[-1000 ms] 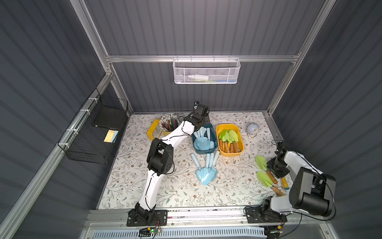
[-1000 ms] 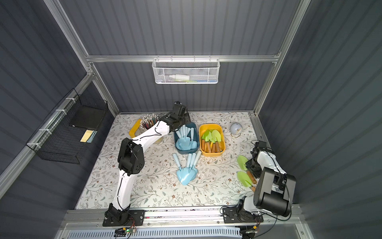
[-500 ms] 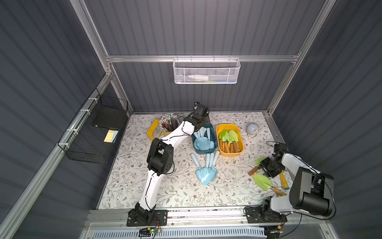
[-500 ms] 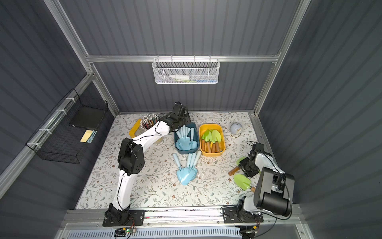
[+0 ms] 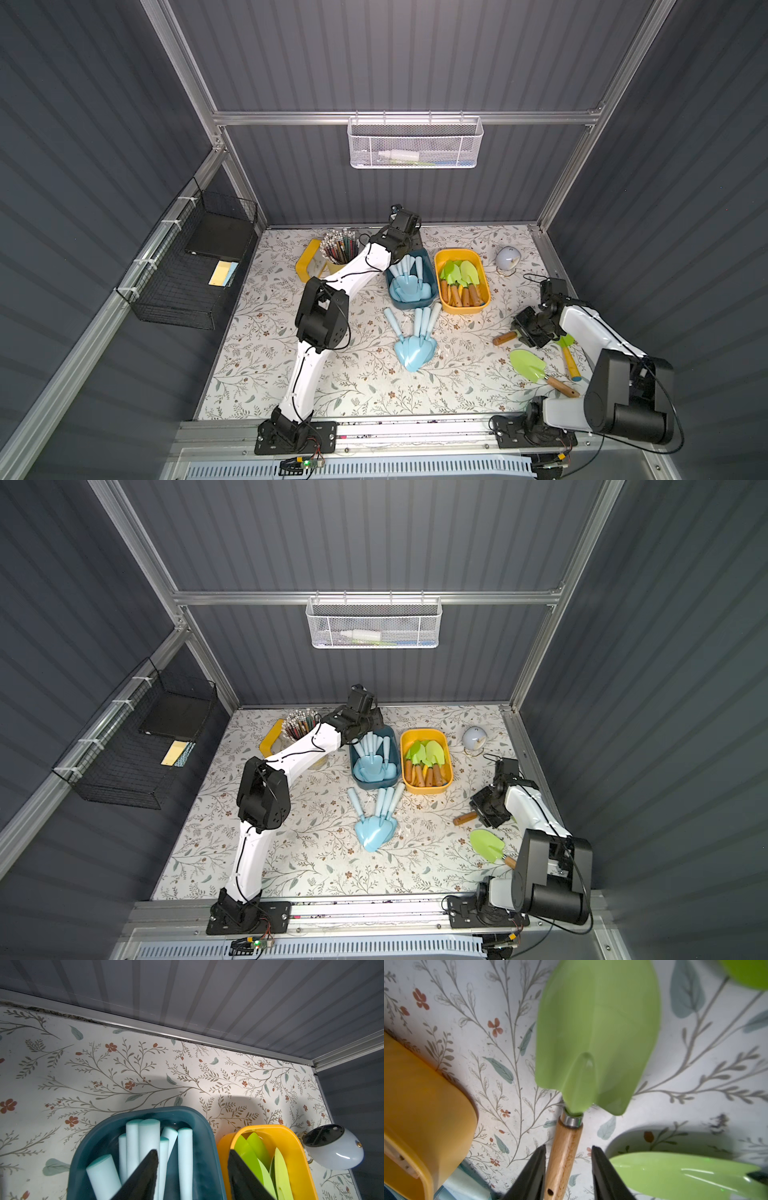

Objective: Sort the small shovels by color and place them into the storage box
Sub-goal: Pick up the shovel from the center of the board, then place the shovel in the storage box.

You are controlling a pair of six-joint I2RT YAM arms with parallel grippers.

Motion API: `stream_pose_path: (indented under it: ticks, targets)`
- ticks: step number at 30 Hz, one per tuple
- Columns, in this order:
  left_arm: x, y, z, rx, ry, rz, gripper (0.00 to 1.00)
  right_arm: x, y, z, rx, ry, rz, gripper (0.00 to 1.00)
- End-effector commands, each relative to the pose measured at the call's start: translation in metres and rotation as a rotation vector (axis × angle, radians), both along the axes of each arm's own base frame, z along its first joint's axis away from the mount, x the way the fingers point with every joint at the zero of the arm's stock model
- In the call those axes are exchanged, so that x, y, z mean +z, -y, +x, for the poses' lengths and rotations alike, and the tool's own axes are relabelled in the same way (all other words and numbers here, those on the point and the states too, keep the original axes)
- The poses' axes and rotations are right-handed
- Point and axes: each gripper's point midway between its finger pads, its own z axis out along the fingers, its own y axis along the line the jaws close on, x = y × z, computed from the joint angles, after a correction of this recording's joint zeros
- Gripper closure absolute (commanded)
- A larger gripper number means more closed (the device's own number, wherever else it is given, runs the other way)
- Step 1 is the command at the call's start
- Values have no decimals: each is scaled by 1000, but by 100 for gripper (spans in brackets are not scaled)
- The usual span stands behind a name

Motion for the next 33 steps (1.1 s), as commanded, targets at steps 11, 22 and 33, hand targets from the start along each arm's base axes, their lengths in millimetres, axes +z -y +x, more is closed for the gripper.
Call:
stream_pose_path:
  ticks: [11, 22, 33]
  targets:
    - [5, -6, -9, 6, 2, 15, 44, -33, -12, -9, 9, -132, -12, 68]
    - [4, -6, -8, 14, 0, 16, 44, 16, -3, 21, 107, -20, -193, 99]
    - [-3, -8, -9, 27, -17, 20, 44, 94, -96, 100, 521, 237, -225, 99]
